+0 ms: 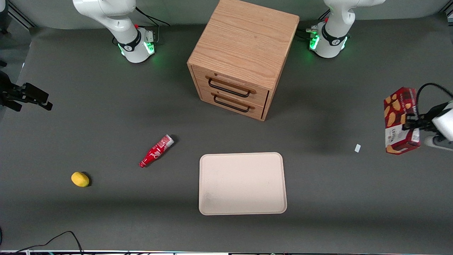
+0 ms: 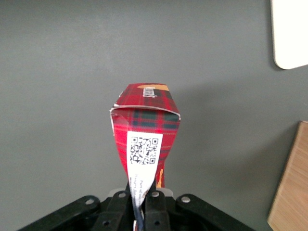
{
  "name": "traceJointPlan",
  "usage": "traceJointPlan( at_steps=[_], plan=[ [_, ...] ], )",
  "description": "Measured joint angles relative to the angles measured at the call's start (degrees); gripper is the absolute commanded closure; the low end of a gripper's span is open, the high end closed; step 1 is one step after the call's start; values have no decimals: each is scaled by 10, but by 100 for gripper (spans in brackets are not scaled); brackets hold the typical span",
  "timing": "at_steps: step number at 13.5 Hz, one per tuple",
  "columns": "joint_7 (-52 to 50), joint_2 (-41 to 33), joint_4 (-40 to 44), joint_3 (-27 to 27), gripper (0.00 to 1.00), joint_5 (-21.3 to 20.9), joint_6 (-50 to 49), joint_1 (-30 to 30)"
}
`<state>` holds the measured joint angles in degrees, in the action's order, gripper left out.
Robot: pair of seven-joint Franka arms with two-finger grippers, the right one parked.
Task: Place red cookie box on tray
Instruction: 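Lift the red cookie box up with the left gripper, then carry the box over the white tray's corner with the left gripper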
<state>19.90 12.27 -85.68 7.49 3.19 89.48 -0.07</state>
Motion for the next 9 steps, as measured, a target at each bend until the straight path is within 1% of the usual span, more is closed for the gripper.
traceJointPlan(
  at_steps=[3, 5, 7, 9],
  plan=[
    [-12, 6, 80, -1, 100, 2, -88, -1],
    [-43, 18, 125, -6, 100, 5, -122, -7],
    [-102, 33, 153, -24, 100, 7, -127, -25],
    [-186, 54, 184, -65, 100, 8, -126, -45]
  ],
)
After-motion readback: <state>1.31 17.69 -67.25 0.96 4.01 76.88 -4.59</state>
